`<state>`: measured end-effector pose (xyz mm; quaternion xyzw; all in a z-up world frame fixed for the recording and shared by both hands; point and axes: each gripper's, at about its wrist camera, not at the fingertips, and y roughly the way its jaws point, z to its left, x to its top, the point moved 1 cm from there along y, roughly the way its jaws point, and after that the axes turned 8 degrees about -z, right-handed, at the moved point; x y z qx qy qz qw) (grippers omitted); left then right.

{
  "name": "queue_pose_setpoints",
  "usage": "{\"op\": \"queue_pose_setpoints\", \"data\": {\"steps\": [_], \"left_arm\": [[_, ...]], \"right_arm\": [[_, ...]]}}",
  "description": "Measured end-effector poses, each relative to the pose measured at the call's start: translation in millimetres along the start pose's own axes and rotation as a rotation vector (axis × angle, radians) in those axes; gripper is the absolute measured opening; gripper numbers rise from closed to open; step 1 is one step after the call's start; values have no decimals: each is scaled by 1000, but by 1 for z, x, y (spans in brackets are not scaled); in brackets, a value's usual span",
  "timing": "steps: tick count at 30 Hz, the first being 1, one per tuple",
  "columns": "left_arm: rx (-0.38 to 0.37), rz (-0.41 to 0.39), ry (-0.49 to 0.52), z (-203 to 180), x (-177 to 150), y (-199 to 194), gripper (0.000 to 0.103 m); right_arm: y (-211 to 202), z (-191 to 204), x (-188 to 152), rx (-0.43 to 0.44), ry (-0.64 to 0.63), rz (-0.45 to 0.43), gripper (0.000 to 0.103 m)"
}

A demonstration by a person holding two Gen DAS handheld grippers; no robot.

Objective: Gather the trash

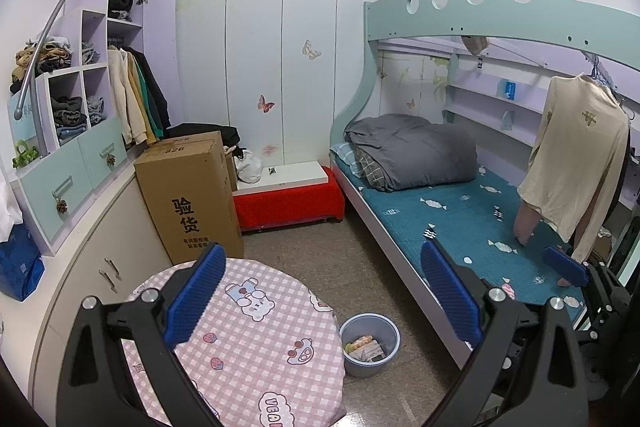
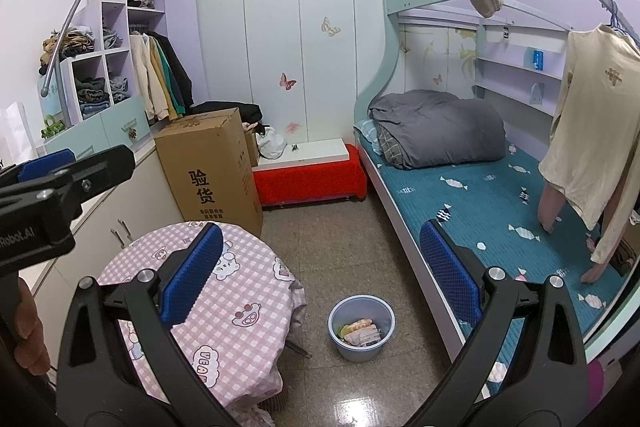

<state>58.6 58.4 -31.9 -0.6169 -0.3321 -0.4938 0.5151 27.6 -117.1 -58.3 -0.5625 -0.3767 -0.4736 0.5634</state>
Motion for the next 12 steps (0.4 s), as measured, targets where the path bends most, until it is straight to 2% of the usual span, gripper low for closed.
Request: {"op": "queue_pose_setpoints", "data": {"steps": [7, 12], "left_arm": [[8, 19, -15, 3, -1, 5, 96], [39, 66, -49, 22, -10, 15, 96]], "right_arm": [[6, 5, -2, 7, -5, 16, 97], [22, 17, -8, 25, -19, 58, 97]]}}
